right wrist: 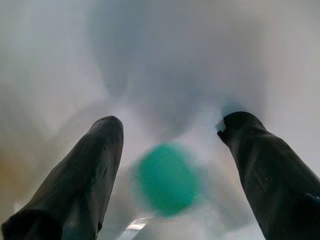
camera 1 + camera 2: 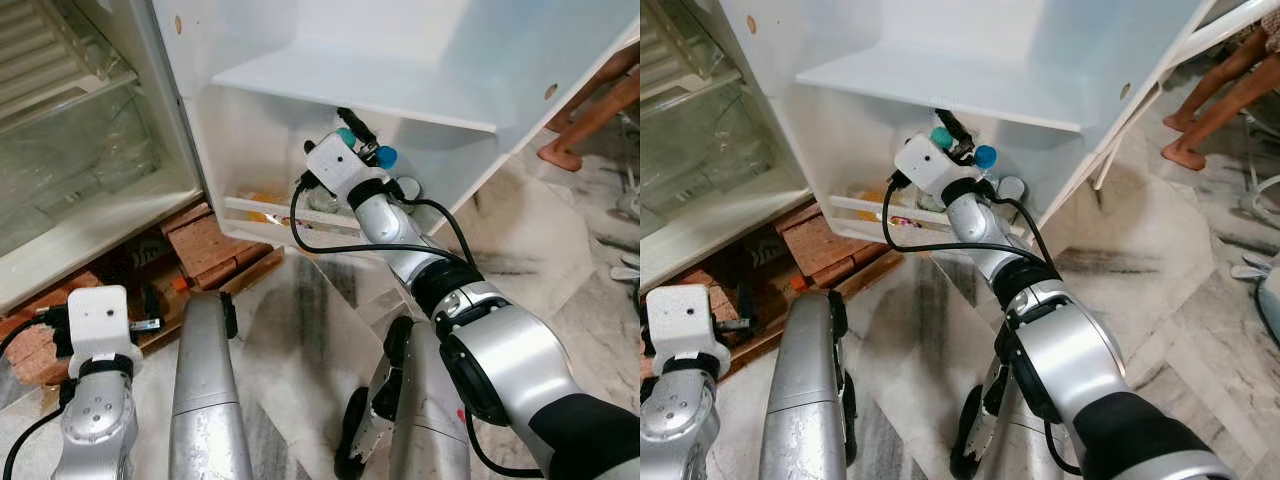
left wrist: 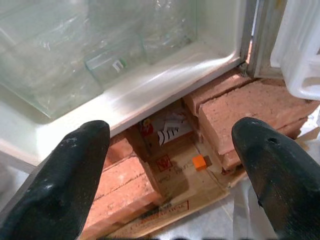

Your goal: Restocking fridge

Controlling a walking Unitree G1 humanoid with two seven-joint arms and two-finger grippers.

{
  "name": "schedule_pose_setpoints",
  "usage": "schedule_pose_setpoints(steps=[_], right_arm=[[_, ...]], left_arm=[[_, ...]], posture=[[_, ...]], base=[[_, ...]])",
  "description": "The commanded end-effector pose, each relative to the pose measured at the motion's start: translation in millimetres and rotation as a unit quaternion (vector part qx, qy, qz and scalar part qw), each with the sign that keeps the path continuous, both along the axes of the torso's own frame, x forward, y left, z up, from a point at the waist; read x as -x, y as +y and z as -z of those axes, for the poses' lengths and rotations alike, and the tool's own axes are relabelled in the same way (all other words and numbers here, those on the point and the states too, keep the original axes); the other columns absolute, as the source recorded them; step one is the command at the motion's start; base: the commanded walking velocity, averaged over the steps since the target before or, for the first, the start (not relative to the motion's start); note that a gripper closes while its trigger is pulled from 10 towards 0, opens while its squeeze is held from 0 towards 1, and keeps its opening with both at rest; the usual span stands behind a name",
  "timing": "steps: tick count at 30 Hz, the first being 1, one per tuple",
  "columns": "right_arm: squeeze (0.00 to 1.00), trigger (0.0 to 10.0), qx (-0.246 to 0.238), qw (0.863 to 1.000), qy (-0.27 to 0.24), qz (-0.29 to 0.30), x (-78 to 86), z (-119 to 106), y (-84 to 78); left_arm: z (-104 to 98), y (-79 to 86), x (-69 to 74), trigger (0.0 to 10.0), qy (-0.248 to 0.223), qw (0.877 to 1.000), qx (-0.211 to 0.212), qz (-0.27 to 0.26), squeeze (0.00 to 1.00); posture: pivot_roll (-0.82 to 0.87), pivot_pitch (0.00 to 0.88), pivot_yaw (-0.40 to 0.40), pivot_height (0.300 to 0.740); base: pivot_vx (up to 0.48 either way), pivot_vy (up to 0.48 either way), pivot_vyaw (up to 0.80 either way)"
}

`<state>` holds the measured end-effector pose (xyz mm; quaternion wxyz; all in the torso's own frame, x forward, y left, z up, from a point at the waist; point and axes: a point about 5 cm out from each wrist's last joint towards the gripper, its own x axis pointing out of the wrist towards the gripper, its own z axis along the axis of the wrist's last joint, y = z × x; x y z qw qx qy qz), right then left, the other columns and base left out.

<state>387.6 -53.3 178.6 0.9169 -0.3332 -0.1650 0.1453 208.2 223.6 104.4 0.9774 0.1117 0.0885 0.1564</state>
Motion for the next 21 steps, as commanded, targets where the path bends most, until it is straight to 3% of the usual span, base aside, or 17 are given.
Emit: schedule_pose_setpoints(steps=[1, 10, 12, 15, 19, 20, 21], right_arm=[[1.0, 10.0, -0.033, 0.997, 0.012, 0.062, -7.2, 0.7, -36.3], [1.0, 10.0, -0.146, 0.989, -0.024, -0.01, -5.4, -27.8, -42.7], [1.0, 10.0, -0.149, 0.988, -0.031, -0.016, -4.9, -30.6, -43.2], [1.0, 10.0, -0.204, 0.973, -0.055, -0.092, 0.3, -50.3, -38.6], [1.0, 10.0, -0.22, 0.967, -0.054, -0.117, 1.9, -55.3, -37.0], [1.0, 10.0, -0.23, 0.964, -0.046, -0.129, 2.9, -54.6, -35.8], [1.0, 10.0, -0.245, 0.952, -0.015, -0.18, 9.5, -48.2, -30.5]], left_arm=[[7.5, 3.6, 3.1, 10.0, 0.017, 1.0, -0.001, -0.006, 0.0], [6.9, 3.8, -13.8, 10.0, 0.003, 1.0, -0.002, -0.002, 0.0], [6.9, 3.7, -14.6, 10.0, 0.002, 1.0, -0.002, -0.002, 0.0], [7.9, 4.2, -20.5, 10.0, -0.001, 1.0, -0.002, -0.001, 0.0], [9.0, 3.9, -23.5, 10.0, -0.003, 1.0, -0.001, 0.001, 0.0], [9.1, 3.7, -25.2, 10.0, -0.004, 1.0, -0.001, 0.002, 0.0], [8.5, 3.3, -29.3, 10.0, -0.008, 1.0, -0.001, 0.004, 0.0]], posture=[[0.29, 0.23, -0.115, 0.491], [0.26, 0.169, -0.103, 0.491], [0.26, 0.169, -0.103, 0.491], [0.24, 0.137, -0.092, 0.491], [0.24, 0.122, -0.087, 0.491], [0.23, 0.115, -0.084, 0.491], [0.23, 0.098, -0.082, 0.491]], base=[[0.0, 0.0, 0.0], [0.0, 0.0, 0.0], [0.0, 0.0, 0.0], [0.0, 0.0, 0.0], [0.0, 0.0, 0.0], [0.0, 0.0, 0.0], [0.0, 0.0, 0.0]])
